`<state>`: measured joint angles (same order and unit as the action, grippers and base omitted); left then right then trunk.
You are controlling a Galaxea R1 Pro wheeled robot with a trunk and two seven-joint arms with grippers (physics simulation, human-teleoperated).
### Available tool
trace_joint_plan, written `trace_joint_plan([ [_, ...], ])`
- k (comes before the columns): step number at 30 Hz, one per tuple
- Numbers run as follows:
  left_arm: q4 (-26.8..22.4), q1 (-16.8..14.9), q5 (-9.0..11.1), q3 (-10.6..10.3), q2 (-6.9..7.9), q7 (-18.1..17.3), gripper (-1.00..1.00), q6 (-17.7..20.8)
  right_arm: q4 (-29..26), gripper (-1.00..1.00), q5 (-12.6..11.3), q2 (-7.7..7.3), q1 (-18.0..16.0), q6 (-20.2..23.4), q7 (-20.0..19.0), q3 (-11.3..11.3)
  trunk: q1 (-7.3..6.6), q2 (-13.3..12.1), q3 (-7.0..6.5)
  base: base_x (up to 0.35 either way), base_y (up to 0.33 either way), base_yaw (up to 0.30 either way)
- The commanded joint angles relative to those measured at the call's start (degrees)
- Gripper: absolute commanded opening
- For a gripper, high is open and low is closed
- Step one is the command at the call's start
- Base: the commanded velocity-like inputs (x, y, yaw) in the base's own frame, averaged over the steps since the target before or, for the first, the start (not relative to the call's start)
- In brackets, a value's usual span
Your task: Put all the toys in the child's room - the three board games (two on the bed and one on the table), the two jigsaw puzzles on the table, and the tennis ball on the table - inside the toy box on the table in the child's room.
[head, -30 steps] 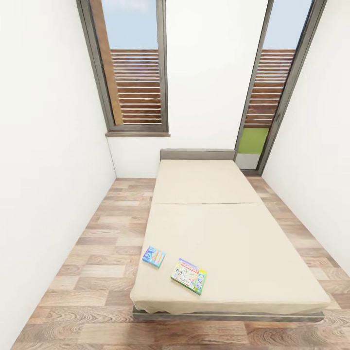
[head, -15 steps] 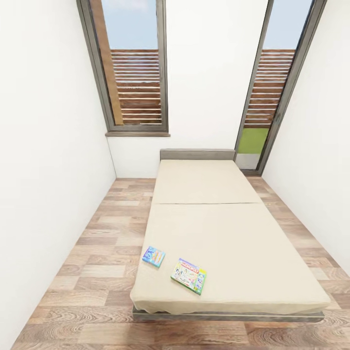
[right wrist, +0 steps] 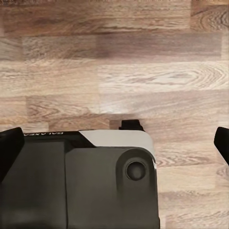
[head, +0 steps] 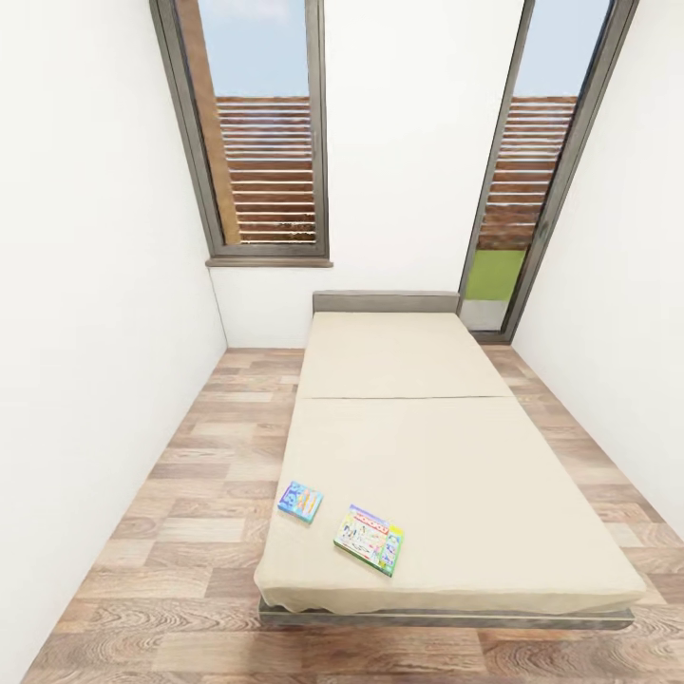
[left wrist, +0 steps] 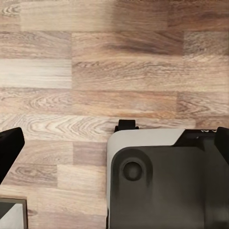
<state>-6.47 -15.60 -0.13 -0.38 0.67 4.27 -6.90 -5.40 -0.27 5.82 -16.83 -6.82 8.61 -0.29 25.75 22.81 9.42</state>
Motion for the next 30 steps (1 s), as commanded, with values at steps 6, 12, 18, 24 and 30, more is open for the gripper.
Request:
trace_joint_plan([
  [6, -0.3, -0.1, 0.1, 0.0, 0.87, -4.8, 1.0, 0.3, -0.1, 1.0, -0.4, -0.52, 0.0, -0.2, -0.1, -0.3, 0.03, 0.1, 0.11, 0.0, 0.0, 0.0],
  [12, -3.4, -1.2, 0.5, 0.7, 5.39, -21.4, 1.0, 8.8, -0.2, 1.0, -1.7, -2.07, -0.1, -0.1, -1.2, -1.5, 0.03, 0.1, 0.11, 0.0, 0.0, 0.0],
  [18, -18.9, -3.9, 0.5, 0.8, 8.74, -39.1, 1.0, 28.7, -0.4, 1.0, -7.1, -6.25, -0.9, 2.3, -9.9, -7.5, 0.03, 0.1, 0.11, 0.0, 0.0, 0.0],
  [24, -30.4, -4.6, 0.6, 1.1, 8.94, -44.5, 1.0, 39.0, -2.5, 1.0, -11.3, -9.53, -2.7, 9.7, -21.0, -11.7, 0.03, 0.1, 0.11, 0.0, 0.0, 0.0],
  [30, -37.6, -6.6, 0.9, 1.2, 8.15, -45.5, 1.0, 44.9, -9.3, 1.0, -17.5, -11.27, -3.5, 18.1, -28.4, -17.6, 0.03, 0.1, 0.11, 0.0, 0.0, 0.0],
])
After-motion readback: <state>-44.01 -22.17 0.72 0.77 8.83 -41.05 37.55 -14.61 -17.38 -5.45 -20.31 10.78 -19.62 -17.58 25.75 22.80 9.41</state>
